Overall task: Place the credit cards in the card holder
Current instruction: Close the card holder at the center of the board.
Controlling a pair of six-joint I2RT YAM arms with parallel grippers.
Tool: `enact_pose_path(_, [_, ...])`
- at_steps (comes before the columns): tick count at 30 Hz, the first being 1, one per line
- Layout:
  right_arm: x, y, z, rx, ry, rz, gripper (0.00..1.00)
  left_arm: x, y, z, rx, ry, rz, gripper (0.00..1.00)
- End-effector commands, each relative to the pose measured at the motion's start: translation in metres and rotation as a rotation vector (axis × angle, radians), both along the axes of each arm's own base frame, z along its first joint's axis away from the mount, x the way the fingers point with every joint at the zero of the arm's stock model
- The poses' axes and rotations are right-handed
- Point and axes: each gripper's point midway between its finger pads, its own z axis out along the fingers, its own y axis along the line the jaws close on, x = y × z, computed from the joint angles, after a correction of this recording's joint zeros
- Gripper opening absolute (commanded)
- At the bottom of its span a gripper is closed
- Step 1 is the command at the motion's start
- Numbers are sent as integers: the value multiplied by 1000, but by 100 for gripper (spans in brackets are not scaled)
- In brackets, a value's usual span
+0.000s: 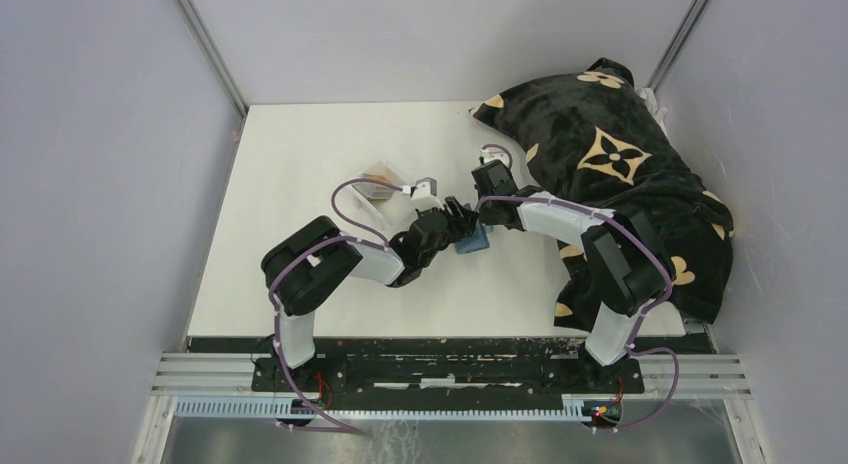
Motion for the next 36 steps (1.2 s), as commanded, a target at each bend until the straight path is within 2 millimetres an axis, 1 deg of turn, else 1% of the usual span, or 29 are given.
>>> enact_pose_path(1, [8,5,1,51,-30,-26,2,7,-2,2,-96,7,18,64])
enact_pose_path(5, [10,2,6,43,-44,-32,1,14,5,9,-137,-5,44,64])
enact_pose_path(9, [12,4,13,48,-51,-25,1,21,16,13,-168,-1,79,64])
enact_pose_path(13, [12,0,19,38,-62,-34,2,20,22,9,-177,14,92,63])
enact_pose_path(19, [10,-3,27,44,-75,-57,2,19,19,4,-181,34,77,62])
enact_pose_path(25, [9,-7,32,30,-78,-64,2,24,24,2,-185,44,113,61])
enact_pose_path(31, [8,-8,37,29,-85,-62,2,28,22,-10,-184,73,127,58])
enact_pose_path(36, [7,-9,40,28,-92,-57,2,31,17,-15,-182,88,126,57])
